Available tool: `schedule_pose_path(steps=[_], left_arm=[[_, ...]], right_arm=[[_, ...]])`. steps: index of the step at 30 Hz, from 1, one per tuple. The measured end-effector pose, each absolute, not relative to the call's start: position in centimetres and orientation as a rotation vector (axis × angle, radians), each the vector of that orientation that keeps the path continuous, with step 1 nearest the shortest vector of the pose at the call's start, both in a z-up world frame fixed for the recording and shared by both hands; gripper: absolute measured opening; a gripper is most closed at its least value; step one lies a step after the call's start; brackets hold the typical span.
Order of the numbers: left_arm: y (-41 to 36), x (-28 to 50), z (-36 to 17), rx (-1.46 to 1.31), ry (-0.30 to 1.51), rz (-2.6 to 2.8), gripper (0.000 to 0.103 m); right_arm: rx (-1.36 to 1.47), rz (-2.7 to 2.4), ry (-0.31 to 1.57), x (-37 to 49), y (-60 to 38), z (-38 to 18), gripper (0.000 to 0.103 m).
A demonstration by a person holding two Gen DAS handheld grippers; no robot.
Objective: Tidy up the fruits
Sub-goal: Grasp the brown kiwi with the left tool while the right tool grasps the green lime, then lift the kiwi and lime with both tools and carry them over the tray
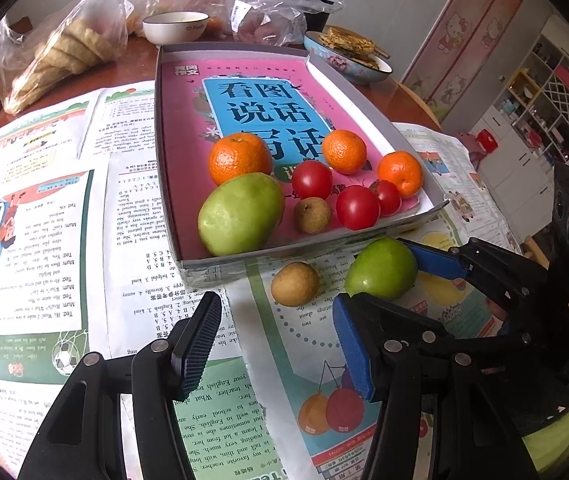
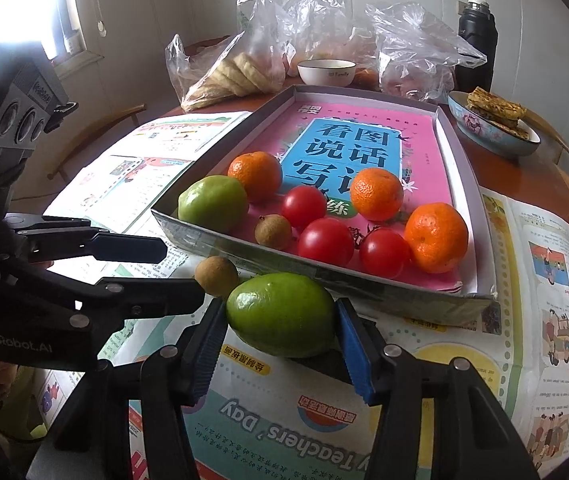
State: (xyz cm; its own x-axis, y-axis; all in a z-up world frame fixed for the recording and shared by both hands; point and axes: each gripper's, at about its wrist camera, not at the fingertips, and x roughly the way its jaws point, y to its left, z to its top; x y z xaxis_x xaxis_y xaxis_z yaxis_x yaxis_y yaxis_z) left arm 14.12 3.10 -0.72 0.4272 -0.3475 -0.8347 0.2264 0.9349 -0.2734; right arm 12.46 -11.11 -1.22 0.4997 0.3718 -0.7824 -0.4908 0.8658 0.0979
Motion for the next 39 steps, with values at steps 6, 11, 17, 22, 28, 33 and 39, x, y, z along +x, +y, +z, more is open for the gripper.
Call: schedule_pose_path(steps=[6,11,17,22,28,33,39], left_arm=[[2.0,14.4,-1.0,-0.108,1.079,-0.382,0.058],[1.2,14.8,-1.4,-0.105,1.097,-0.383,0.051],[0.6,15.4,-1.6,-0.103,1.099,-0.361,0.039],[0.2,15.6,-1.6,-0.085,1.096,-0.334,0.029],[-0.3,14.7,-0.4,-0.072,1.072,-0.359,0.029],[-0.4,14.3,1.9,-0.053,1.01,-0.353,0.029],[-0.2,15.5,4.0,-0.036,0.956,-0.326,0.029]], right_arm=[[-0.126,0.506,0.893,11.9,-12.9,-0.7,0.054],[-0.109,0.497,0.866,11.7,-14.3,0.2,0.054],[-0.09,0.5,0.842,11.3,-15.2,0.9,0.055],[-0.077,0.509,0.828,11.3,-15.5,1.2,0.054],[-0.072,0.515,0.809,11.3,-15.6,1.8,0.055],[-0.062,0.512,0.792,11.6,-15.8,2.3,0.054],[-0.058,0.503,0.772,12.1,-16.3,3.0,0.055]])
